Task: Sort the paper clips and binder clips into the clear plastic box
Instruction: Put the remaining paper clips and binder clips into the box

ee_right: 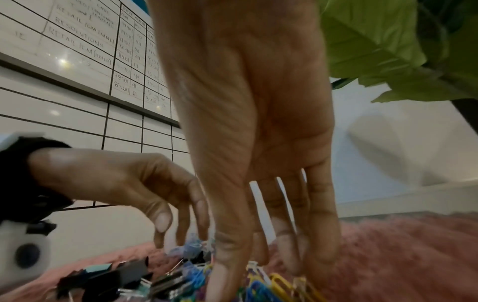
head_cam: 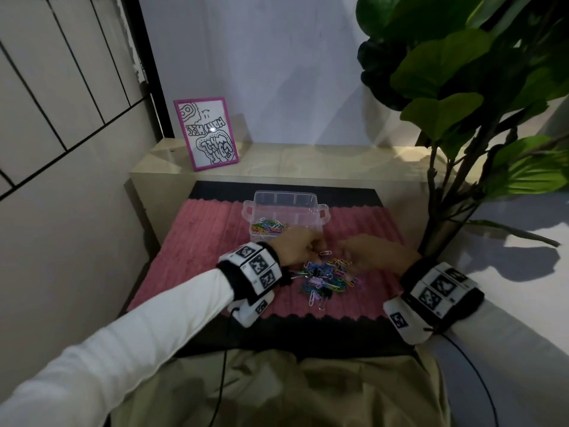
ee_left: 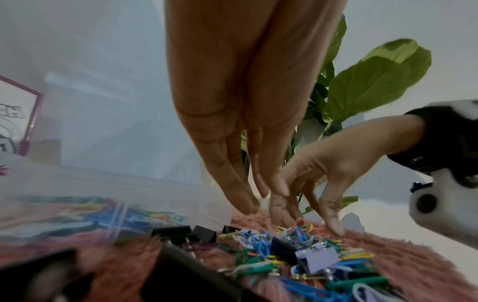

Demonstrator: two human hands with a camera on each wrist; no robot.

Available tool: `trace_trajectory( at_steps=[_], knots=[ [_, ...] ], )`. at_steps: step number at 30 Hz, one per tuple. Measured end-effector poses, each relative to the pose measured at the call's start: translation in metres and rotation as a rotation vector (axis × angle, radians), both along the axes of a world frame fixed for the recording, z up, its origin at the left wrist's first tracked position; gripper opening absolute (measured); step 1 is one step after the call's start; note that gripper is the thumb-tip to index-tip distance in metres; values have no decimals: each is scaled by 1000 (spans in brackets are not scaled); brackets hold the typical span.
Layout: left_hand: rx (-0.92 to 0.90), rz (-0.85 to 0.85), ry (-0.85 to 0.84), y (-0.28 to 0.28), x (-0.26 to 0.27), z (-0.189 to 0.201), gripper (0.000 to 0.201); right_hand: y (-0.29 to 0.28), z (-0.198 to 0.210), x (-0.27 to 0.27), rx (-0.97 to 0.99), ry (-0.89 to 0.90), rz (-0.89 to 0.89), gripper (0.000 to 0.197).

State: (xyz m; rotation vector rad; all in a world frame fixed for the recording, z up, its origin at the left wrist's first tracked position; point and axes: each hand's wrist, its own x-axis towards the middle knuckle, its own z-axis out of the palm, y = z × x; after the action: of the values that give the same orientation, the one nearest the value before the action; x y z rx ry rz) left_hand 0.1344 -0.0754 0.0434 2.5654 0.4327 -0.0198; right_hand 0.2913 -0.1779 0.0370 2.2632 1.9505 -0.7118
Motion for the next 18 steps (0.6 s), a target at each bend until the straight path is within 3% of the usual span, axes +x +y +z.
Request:
trace_trajectory(
  at_steps=[3, 6, 9, 14, 18],
  knots=[
    [24, -62, 155, -6, 21, -5, 42, -5, -12, -1, 69, 53, -21, 44],
    [64, -69, 228, -9, 34, -13, 41, -8, -15, 1, 166, 192, -107, 26],
    [37, -61, 217, -9, 38, -12, 37, -14, -15, 12, 230, 360, -239, 19],
    [-78, -59, 119, 3, 34, -8, 25, -32, -17, 28, 475, 420, -368, 13],
    [-216, -7, 57, 12, 24, -4, 22, -39, -24, 27, 523, 598, -454, 13]
  ],
)
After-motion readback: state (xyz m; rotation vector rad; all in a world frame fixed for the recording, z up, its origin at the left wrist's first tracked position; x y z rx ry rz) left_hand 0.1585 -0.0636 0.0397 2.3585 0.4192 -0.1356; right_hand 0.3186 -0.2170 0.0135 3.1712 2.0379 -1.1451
